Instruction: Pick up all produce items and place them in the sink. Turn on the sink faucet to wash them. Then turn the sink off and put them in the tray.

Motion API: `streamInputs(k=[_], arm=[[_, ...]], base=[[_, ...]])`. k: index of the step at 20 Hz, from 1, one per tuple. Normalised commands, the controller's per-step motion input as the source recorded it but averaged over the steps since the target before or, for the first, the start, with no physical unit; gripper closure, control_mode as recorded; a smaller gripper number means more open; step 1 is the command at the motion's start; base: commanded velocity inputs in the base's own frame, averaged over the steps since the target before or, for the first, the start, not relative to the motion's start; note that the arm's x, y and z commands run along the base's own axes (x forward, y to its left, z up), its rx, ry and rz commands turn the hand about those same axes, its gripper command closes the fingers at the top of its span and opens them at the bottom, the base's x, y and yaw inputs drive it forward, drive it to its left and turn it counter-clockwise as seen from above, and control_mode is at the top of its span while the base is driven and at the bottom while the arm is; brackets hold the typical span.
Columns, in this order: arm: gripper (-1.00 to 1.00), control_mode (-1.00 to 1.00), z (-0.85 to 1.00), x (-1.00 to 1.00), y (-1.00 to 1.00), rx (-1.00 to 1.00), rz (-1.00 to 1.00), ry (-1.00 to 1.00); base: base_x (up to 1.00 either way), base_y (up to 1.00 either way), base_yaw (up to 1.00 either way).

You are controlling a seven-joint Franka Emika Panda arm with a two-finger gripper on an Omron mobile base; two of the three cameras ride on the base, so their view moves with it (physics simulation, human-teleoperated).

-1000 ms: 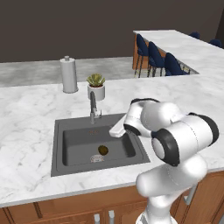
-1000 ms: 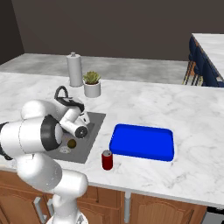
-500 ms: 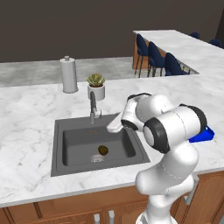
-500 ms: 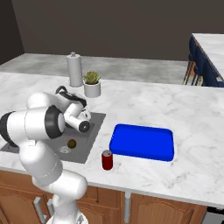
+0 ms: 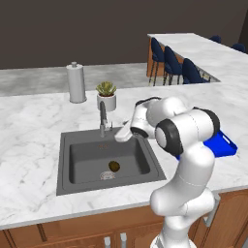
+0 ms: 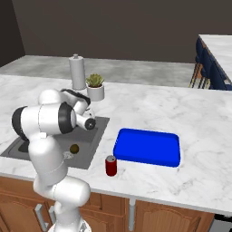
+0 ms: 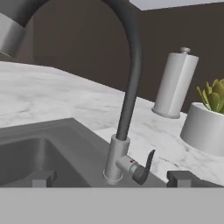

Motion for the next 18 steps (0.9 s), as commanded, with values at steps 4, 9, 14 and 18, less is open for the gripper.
streamInputs(k=[4,9,14,18], arm=[[-1.00,-1.00,0.00,0.35,0.17,0.00,0.03,0.04],[-1.00,-1.00,-0.01,0.35,0.17,0.00,0.02,0.03],[-1.00,-1.00,-0.09,0.27,0.05,0.00,0.02,0.00],[-1.00,-1.00,-0.18,0.13,0.00,0.00,0.02,0.00]], base=[[0.00,0.00,0.00],[0.00,0.00,0.00],[0.00,0.00,0.00],[0.00,0.00,0.00]])
